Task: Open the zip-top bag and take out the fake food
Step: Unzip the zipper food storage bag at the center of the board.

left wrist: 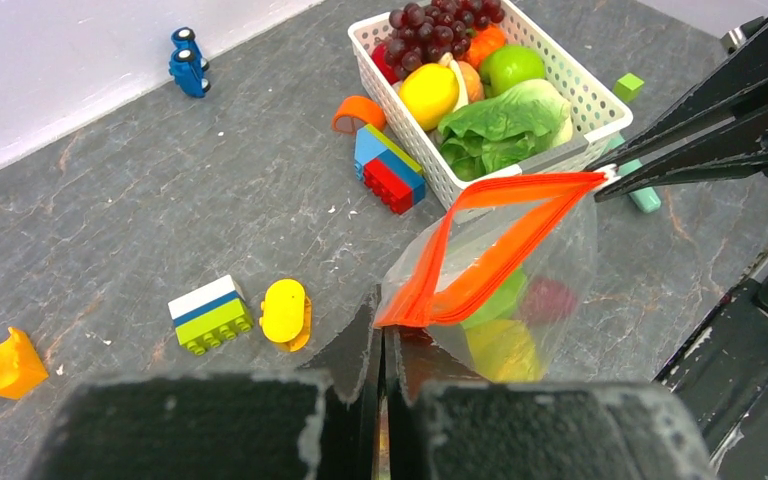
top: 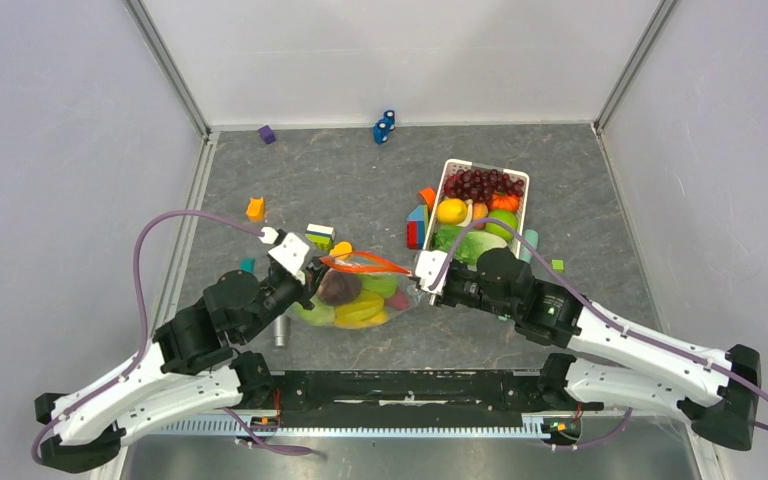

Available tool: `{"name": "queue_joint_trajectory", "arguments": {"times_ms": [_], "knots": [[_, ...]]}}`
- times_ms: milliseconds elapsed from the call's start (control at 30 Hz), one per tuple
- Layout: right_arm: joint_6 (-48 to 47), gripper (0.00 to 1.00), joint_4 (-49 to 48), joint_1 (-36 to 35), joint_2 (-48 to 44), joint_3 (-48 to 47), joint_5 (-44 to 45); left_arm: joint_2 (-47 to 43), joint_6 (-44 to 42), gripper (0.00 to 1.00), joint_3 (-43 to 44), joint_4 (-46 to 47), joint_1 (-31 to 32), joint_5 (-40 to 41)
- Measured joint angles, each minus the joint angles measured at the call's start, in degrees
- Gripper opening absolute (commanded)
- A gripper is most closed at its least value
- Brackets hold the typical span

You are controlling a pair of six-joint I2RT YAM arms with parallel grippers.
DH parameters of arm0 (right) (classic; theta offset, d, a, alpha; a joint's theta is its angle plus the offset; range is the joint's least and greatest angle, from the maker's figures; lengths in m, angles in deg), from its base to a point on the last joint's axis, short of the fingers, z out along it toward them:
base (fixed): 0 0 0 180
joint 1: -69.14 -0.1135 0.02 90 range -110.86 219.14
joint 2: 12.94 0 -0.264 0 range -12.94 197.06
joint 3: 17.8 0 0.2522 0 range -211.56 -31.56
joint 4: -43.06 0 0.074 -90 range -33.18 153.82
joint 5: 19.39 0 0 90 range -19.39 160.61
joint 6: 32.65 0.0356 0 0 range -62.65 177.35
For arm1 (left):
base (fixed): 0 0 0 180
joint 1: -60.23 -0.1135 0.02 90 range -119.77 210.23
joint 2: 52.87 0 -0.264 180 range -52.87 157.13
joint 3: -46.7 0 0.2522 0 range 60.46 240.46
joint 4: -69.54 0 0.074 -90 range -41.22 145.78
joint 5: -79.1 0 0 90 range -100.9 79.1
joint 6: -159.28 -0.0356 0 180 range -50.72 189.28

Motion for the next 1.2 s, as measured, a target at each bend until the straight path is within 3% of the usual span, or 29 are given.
{"name": "queue_joint_trajectory", "arguments": {"times_ms": [500, 1200], "knots": [[4.02, 0.02, 6.34, 0.0, -5.92, 3.67, 4.81, 1.77, -1.66, 0.02, -0.98, 0.79, 0.0, 1.09], [5.73, 0.06, 12.85, 0.0, -6.78, 4.35, 9.16, 0.76, -2.97, 0.02, -2.67, 2.01, 0.0, 1.33]]}}
